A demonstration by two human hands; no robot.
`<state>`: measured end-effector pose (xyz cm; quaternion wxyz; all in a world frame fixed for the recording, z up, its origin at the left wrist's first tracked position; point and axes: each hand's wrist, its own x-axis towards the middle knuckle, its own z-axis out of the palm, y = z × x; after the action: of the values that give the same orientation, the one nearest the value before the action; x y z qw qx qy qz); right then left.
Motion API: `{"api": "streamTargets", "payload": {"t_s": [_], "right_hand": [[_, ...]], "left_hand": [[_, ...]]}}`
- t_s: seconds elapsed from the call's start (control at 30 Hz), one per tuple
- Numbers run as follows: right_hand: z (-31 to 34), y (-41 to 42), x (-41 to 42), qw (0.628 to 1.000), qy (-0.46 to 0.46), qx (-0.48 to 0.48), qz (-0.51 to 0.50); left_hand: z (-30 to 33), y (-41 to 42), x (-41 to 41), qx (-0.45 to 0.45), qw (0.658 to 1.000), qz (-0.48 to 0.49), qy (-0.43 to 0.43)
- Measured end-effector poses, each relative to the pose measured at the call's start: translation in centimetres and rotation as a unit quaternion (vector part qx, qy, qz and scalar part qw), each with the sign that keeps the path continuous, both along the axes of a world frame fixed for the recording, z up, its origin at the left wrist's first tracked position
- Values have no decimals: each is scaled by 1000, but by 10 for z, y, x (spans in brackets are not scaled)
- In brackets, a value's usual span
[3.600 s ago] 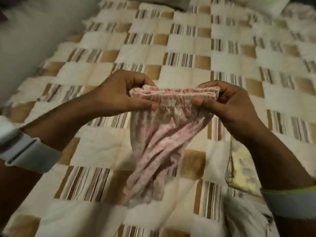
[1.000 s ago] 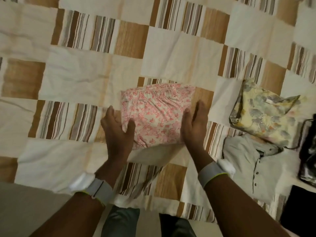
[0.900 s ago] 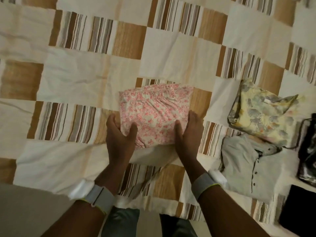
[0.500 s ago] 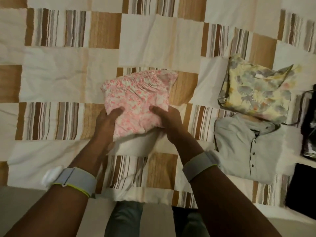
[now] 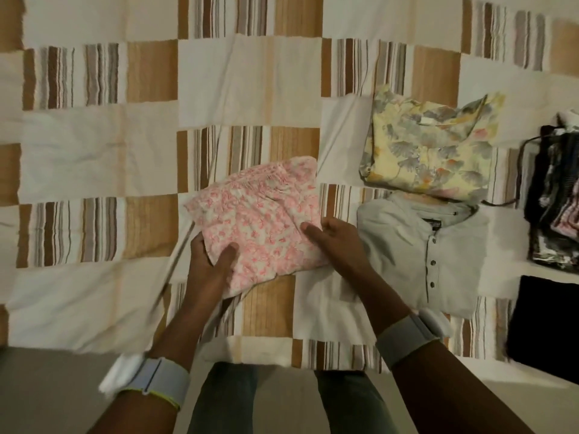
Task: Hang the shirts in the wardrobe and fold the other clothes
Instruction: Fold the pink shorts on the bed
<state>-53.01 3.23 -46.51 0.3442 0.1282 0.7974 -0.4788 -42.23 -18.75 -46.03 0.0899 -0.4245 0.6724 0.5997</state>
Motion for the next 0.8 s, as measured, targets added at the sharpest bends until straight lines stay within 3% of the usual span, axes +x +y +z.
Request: {"api": "streamTargets", "payload": {"t_s": [0.23, 0.4, 0.53, 0.63, 0.8], "right_hand": [[3, -33, -26, 998, 9, -25, -54], [-6, -54, -34, 990, -57, -101, -75], [2, -49, -25, 986, -105, -120, -54], [48, -48, -17, 983, -106, -150, -32], [211, -70, -8, 976, -81, -196, -41]], "left_hand": [[2, -8, -27, -122, 991, 42, -35], [-10, -11, -49, 46, 995, 88, -26], [0, -21, -39, 78, 992, 90, -32], [49, -29, -31, 126, 987, 94, -8], [206, -66, -19, 172, 981, 72, 60]]}}
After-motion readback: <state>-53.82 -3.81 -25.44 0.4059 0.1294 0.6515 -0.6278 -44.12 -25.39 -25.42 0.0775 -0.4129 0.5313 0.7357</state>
